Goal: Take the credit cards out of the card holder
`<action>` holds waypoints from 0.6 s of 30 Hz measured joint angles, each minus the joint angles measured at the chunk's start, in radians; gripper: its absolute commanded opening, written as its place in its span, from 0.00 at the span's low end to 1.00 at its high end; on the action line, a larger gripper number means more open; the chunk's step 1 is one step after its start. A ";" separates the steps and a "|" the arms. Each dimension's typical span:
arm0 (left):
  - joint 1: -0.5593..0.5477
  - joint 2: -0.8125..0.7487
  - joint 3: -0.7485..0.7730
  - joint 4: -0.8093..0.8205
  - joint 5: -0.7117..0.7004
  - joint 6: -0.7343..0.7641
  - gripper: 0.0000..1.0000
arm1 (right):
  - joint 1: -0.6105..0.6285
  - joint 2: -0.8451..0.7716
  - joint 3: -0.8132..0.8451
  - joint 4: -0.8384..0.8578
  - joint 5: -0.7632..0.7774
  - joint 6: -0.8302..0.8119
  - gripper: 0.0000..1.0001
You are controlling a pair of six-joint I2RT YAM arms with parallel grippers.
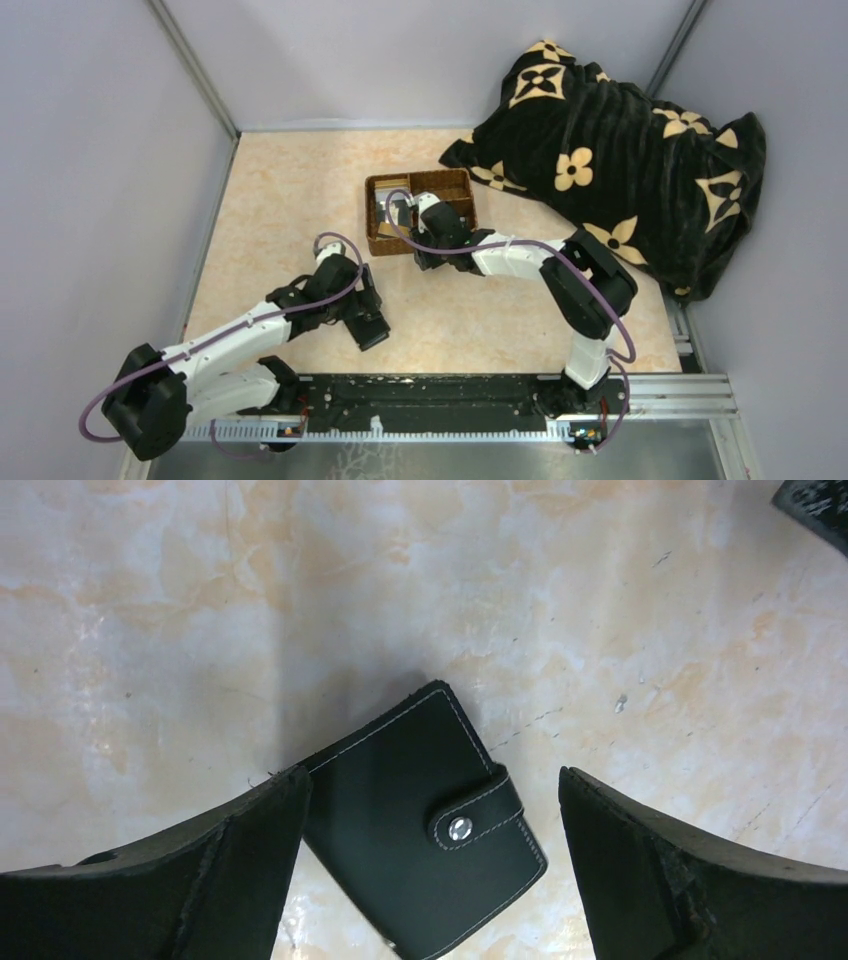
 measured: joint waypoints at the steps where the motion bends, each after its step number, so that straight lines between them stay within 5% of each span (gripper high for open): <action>1: 0.000 -0.001 0.003 -0.012 0.000 0.000 1.00 | 0.000 0.000 0.000 0.000 0.001 0.000 0.34; 18: -0.002 -0.075 0.119 -0.229 0.037 -0.023 0.99 | 0.000 -0.027 -0.040 0.005 0.010 -0.010 0.35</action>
